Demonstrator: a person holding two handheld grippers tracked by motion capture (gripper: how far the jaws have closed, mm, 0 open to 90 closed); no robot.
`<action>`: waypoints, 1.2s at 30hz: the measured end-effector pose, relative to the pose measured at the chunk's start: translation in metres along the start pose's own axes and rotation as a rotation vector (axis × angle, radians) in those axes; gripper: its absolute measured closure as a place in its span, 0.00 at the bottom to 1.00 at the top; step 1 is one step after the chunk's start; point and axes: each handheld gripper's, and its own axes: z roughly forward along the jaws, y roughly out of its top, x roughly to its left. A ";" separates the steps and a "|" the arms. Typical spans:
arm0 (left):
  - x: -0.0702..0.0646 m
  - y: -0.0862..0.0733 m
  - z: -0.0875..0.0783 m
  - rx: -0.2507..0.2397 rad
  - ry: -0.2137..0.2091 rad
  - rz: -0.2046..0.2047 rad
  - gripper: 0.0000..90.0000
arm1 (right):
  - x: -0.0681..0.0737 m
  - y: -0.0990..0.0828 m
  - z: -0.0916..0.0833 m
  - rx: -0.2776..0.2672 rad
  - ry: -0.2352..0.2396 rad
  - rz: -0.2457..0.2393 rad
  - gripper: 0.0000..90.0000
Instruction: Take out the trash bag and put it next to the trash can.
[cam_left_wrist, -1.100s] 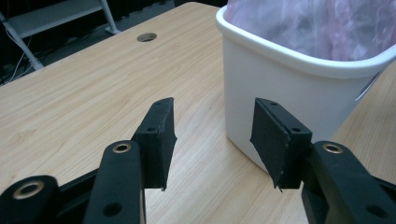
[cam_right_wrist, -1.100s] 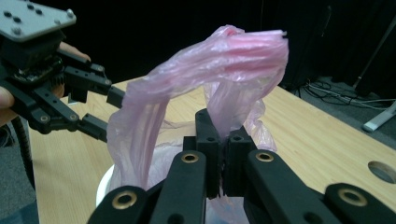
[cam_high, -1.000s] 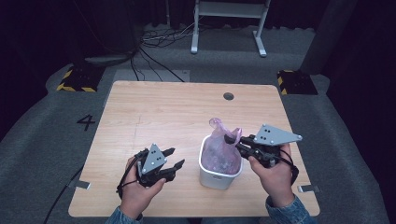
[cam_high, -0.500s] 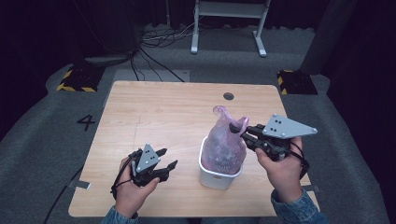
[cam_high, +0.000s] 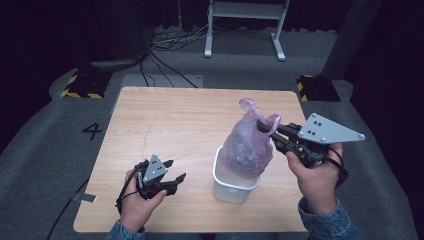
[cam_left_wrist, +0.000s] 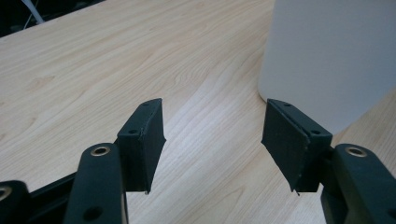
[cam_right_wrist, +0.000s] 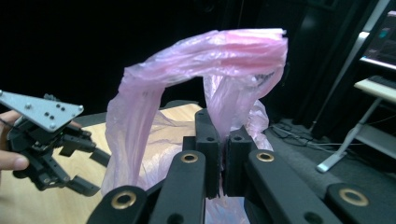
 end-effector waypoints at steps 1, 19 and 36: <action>0.001 -0.001 0.001 0.009 -0.003 0.001 0.42 | -0.001 0.002 -0.002 -0.001 -0.009 -0.007 0.98; 0.009 -0.011 0.001 0.049 0.021 0.000 0.41 | -0.043 0.000 -0.043 0.025 -0.184 0.005 0.97; 0.019 -0.024 -0.002 0.072 0.053 -0.025 0.39 | -0.074 -0.056 -0.031 0.134 -0.212 0.121 0.96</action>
